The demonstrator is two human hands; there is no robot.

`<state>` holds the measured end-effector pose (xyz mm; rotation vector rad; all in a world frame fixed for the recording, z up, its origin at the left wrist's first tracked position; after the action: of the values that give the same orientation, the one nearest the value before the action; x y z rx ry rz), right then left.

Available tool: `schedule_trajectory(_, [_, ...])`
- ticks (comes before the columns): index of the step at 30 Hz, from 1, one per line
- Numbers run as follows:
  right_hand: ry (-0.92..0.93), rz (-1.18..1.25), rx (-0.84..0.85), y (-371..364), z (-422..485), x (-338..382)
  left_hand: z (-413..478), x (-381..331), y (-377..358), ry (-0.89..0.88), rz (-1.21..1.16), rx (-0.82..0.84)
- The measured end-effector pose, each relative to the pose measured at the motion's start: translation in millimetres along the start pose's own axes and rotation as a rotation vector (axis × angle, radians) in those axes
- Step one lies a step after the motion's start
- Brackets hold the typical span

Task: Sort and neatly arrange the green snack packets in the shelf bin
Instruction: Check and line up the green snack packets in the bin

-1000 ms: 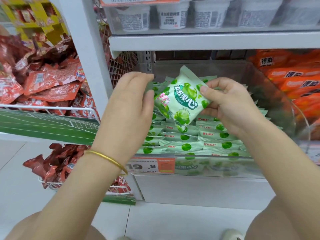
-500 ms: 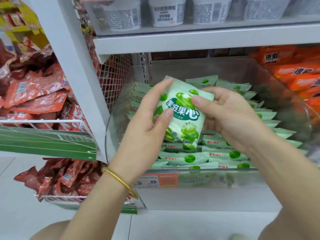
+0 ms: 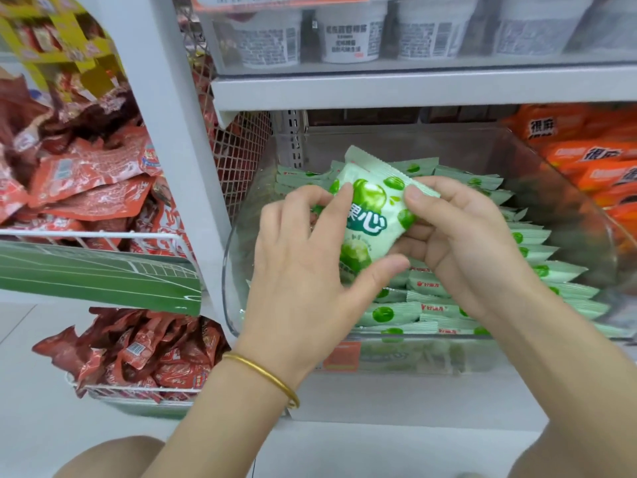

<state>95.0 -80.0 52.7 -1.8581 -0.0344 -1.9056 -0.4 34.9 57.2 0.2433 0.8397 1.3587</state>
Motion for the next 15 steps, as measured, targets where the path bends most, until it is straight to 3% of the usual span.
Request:
schedule_trajectory(4, [-0.004, 0.042, 0.093, -5.5, -3.6, 1.7, 1.6, 0.6, 0.2, 0.010, -0.039, 0.010])
schedule_trajectory(9, [0.121, -0.260, -0.046, 4.5, -1.0, 0.2, 7.4, 3.5, 2.1, 0.298, -0.717, 0.121])
schedule_trajectory(15, [0.189, -0.177, 0.004, 0.2, -4.3, 3.6, 6.0, 4.5, 5.7, 0.416, -1.123, 0.232])
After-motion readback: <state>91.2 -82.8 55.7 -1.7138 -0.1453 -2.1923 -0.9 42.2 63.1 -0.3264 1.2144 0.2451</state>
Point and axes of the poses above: each hand's wrist, its own z-axis towards the middle knuckle, its own y-axis out of the back of the hand, x = y × z, the point moved 4 cm from there along z, towards the middle knuckle, and after that the axes turned 12 degrees about -x, right-handed, at the moved point
